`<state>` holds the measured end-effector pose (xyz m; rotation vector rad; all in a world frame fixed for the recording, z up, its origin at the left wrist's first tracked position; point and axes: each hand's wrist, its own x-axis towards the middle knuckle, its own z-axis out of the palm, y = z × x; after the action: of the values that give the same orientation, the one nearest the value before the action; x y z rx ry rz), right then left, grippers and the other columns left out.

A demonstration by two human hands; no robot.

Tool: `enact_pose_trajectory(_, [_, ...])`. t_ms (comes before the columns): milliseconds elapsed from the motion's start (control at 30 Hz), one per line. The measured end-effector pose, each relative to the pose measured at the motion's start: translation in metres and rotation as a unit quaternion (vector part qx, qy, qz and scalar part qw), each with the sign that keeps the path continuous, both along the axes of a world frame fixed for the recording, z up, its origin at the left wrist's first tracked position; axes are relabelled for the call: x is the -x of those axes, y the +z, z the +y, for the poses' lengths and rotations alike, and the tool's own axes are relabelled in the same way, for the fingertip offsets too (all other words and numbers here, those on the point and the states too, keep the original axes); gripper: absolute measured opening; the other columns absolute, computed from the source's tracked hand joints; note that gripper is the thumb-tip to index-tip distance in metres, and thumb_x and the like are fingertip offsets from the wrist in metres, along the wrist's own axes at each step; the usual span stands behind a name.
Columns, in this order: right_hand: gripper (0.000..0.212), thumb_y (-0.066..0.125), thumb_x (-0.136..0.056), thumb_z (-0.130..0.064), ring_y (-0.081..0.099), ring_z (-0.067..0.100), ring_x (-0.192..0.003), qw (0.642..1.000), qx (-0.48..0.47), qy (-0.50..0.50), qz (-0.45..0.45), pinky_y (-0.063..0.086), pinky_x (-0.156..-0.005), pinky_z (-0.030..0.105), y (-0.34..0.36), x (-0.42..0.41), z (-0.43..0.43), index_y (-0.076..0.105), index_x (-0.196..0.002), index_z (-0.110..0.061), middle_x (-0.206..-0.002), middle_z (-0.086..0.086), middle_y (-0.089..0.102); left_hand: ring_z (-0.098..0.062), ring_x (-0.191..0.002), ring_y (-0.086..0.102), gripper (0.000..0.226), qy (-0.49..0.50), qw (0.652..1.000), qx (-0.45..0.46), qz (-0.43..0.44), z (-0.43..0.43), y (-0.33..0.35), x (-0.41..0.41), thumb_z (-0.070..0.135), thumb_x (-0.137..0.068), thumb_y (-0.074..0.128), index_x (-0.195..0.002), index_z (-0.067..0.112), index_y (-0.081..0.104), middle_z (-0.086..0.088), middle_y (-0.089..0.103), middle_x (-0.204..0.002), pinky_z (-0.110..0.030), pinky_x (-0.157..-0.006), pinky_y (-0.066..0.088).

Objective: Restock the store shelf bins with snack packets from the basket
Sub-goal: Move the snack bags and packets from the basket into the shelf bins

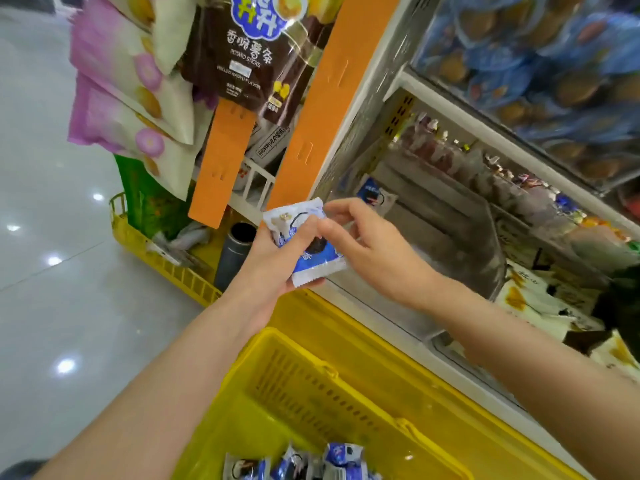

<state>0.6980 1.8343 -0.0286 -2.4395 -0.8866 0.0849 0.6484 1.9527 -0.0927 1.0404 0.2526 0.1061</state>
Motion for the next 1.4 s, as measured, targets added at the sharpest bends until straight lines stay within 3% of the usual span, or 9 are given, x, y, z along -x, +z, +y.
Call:
enact_pose_trajectory(133, [0.049, 0.064, -0.083, -0.043, 0.059, -0.002, -0.073, 0.994, 0.001, -0.061, 0.096, 0.047, -0.063, 0.015, 0.005, 0.015, -0.009, 0.052, -0.124, -0.021, -0.096, -0.014, 0.062, -0.016, -0.089, 0.069, 0.058, -0.01, 1.0, -0.021, 0.018, -0.013, 0.006, 0.009, 0.055, -0.076, 0.055, -0.123, 0.024, 0.041, 0.0, 0.068, -0.104, -0.041, -0.085, 0.054])
enact_pose_trajectory(267, [0.013, 0.068, -0.082, -0.031, 0.061, -0.01, -0.061, 0.971, -0.054, -0.088, 0.214, 0.047, -0.05, 0.008, 0.017, 0.023, -0.026, 0.064, -0.092, -0.024, -0.079, -0.01, 0.067, -0.009, -0.083, 0.066, 0.059, -0.039, 0.998, -0.057, -0.004, -0.019, 0.016, 0.019, 0.059, -0.077, 0.045, -0.125, 0.028, 0.037, 0.007, 0.064, -0.099, -0.028, -0.07, 0.054])
enact_pose_trajectory(400, [0.024, 0.064, -0.086, -0.031, 0.066, -0.001, -0.064, 0.942, -0.158, -0.129, 0.267, 0.047, -0.052, 0.01, 0.022, 0.029, -0.043, 0.065, -0.099, -0.01, -0.08, -0.002, 0.072, -0.009, -0.079, 0.07, 0.071, -0.079, 0.99, -0.102, -0.053, -0.018, 0.021, 0.027, 0.051, -0.059, 0.065, -0.121, 0.029, 0.041, 0.006, 0.066, -0.101, -0.025, -0.058, 0.055])
enact_pose_trajectory(567, [0.037, 0.07, -0.076, -0.026, 0.072, 0.015, -0.081, 0.89, -0.251, -0.145, 0.351, 0.056, -0.065, 0.018, 0.019, 0.036, -0.061, 0.057, -0.106, -0.008, -0.09, 0.005, 0.075, -0.006, -0.079, 0.07, 0.046, -0.056, 0.988, -0.126, -0.069, -0.022, 0.018, 0.025, 0.035, -0.072, 0.068, -0.114, 0.028, 0.05, 0.005, 0.068, -0.1, -0.02, -0.054, 0.053])
enact_pose_trajectory(767, [0.077, 0.07, -0.06, -0.045, 0.064, 0.008, -0.102, 0.958, -0.139, -0.161, 0.192, 0.055, -0.081, 0.022, 0.023, 0.033, -0.081, 0.047, -0.129, -0.019, -0.118, -0.003, 0.063, -0.006, -0.074, 0.07, 0.029, -0.095, 0.974, -0.183, -0.089, -0.017, 0.016, 0.019, 0.027, -0.079, 0.068, -0.102, 0.031, 0.051, 0.006, 0.068, -0.093, -0.018, -0.05, 0.051])
enact_pose_trajectory(967, [0.027, 0.072, -0.076, -0.035, 0.048, -0.002, -0.044, 0.99, 0.015, -0.08, 0.115, 0.034, -0.042, 0.008, 0.035, 0.019, -0.08, 0.066, -0.102, -0.03, -0.068, -0.023, 0.064, -0.011, -0.076, 0.07, 0.031, -0.068, 0.977, -0.183, -0.085, -0.021, 0.009, 0.01, 0.021, -0.081, 0.067, -0.107, 0.025, 0.053, 0.002, 0.068, -0.099, -0.022, -0.054, 0.055])
enact_pose_trajectory(1067, [0.04, 0.076, -0.063, -0.044, 0.065, 0.006, -0.071, 0.979, -0.05, -0.134, 0.146, 0.05, -0.068, 0.021, 0.043, -0.001, -0.084, 0.068, -0.099, -0.029, -0.087, -0.011, 0.072, -0.01, -0.086, 0.065, 0.029, -0.006, 0.982, -0.178, -0.058, -0.017, 0.006, 0.0, 0.023, -0.084, 0.063, -0.109, 0.023, 0.049, 0.003, 0.064, -0.109, -0.015, -0.057, 0.054])
enact_pose_trajectory(1167, [0.036, 0.074, -0.077, -0.031, 0.067, 0.015, -0.084, 0.963, -0.11, -0.23, 0.084, 0.052, -0.081, 0.03, 0.041, -0.046, -0.093, 0.066, -0.109, -0.016, -0.095, 0.001, 0.071, -0.004, -0.083, 0.059, 0.029, 0.026, 0.982, -0.181, -0.053, -0.012, 0.003, -0.01, 0.023, -0.085, 0.061, -0.11, 0.022, 0.046, 0.005, 0.059, -0.106, -0.005, -0.055, 0.048])
enact_pose_trajectory(1400, [0.04, 0.063, -0.088, -0.023, 0.056, 0.033, -0.112, 0.945, 0.09, -0.315, 0.006, 0.043, -0.098, 0.042, -0.002, -0.159, -0.095, 0.056, -0.123, -0.005, -0.122, 0.017, 0.06, -0.003, -0.089, 0.061, 0.035, 0.056, 0.984, -0.153, -0.067, -0.002, -0.002, -0.026, 0.022, -0.086, 0.06, -0.12, 0.023, 0.049, 0.008, 0.061, -0.107, -0.004, -0.06, 0.049])
